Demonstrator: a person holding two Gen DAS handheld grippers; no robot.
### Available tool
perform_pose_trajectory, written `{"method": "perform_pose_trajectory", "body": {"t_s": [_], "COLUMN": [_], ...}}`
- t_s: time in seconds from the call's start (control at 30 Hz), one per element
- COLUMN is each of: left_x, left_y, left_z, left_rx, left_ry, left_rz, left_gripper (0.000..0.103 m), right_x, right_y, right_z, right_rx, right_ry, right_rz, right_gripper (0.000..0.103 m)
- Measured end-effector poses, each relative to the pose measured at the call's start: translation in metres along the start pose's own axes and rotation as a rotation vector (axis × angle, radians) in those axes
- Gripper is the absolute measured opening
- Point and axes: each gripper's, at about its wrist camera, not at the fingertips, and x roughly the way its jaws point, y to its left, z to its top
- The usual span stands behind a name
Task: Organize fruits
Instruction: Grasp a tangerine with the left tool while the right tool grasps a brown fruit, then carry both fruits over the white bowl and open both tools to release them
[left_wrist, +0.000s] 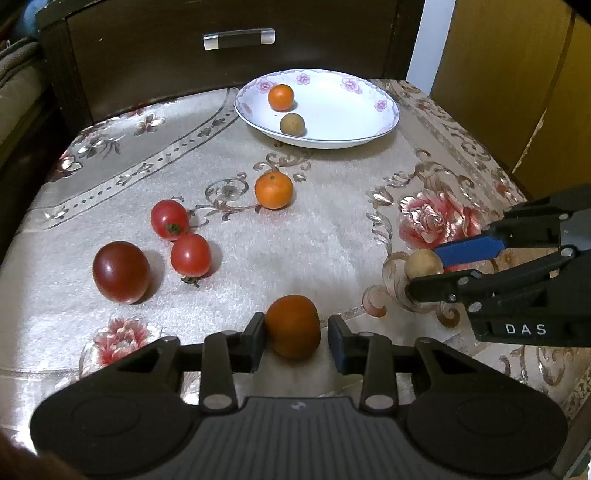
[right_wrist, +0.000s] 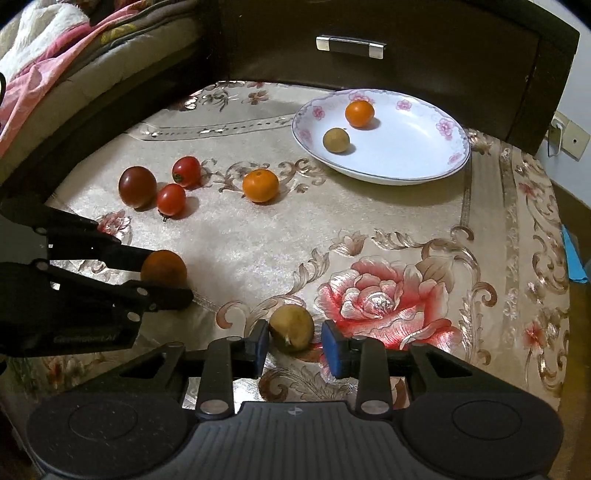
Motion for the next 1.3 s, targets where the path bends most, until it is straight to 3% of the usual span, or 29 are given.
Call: {"method": "perform_pose_trajectory", "body": {"t_s": [0.27, 0.4, 1.3], "left_x": [0.0, -0.001, -0.003], "left_y": [0.001, 0.002, -0.011], "left_z": [0.0, 0.001, 0.028], "left_rx": [-0.014, -0.015, 0.001], "left_ry": [-0.003, 0.0, -0.065], "left_rz": [0.005, 0.002, 0.0], "left_gripper": [0.042, 0.038, 0.038], "right_x": [0.001, 0.002, -0.013], "right_y": [0.003, 0.006, 0.0], "right_z": [0.0, 0.001, 0.016], "right_rx": [-0.028, -0.055, -0.001], "right_ry": [-0.004, -0.001, -0.063], "right_rz": [0.0, -0.025, 0.006], "right_gripper": [0.03, 0.02, 0.02]}}
